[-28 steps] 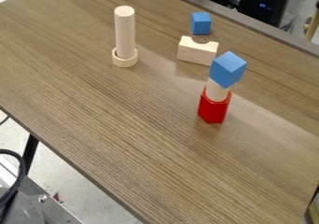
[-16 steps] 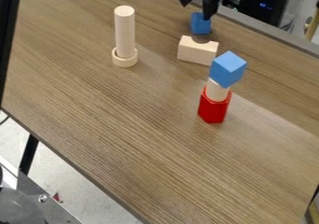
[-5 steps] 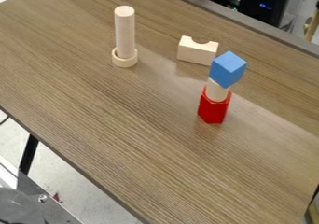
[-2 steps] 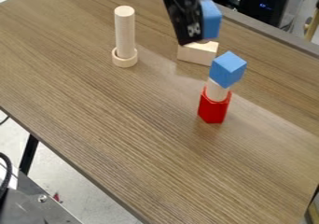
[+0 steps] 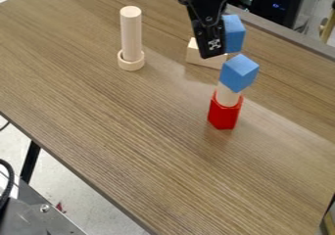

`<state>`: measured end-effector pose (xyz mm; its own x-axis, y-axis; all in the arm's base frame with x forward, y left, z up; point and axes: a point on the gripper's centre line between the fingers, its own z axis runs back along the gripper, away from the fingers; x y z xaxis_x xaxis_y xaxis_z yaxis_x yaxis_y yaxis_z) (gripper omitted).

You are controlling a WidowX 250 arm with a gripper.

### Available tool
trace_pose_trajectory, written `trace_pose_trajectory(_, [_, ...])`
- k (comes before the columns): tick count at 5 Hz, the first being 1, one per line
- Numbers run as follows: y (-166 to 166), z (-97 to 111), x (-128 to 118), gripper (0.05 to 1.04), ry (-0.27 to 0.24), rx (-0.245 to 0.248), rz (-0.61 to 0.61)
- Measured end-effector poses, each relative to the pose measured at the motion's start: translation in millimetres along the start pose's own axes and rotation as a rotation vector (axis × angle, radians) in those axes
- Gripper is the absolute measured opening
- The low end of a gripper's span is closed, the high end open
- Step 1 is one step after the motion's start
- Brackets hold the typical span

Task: Put the blue cube on top of the tower with the other blue cube

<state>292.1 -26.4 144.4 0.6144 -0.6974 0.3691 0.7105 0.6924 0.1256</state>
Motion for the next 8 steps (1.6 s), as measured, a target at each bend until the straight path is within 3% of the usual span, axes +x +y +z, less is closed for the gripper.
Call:
trace_pose_trajectory(3, [1.0, -4.5, 22.2, 0.564, -0.034, -0.021, -0.08])
trace_pose_trajectory(8, [3.0, -21.6, 16.6, 0.563, 0.028, -0.022, -0.161])
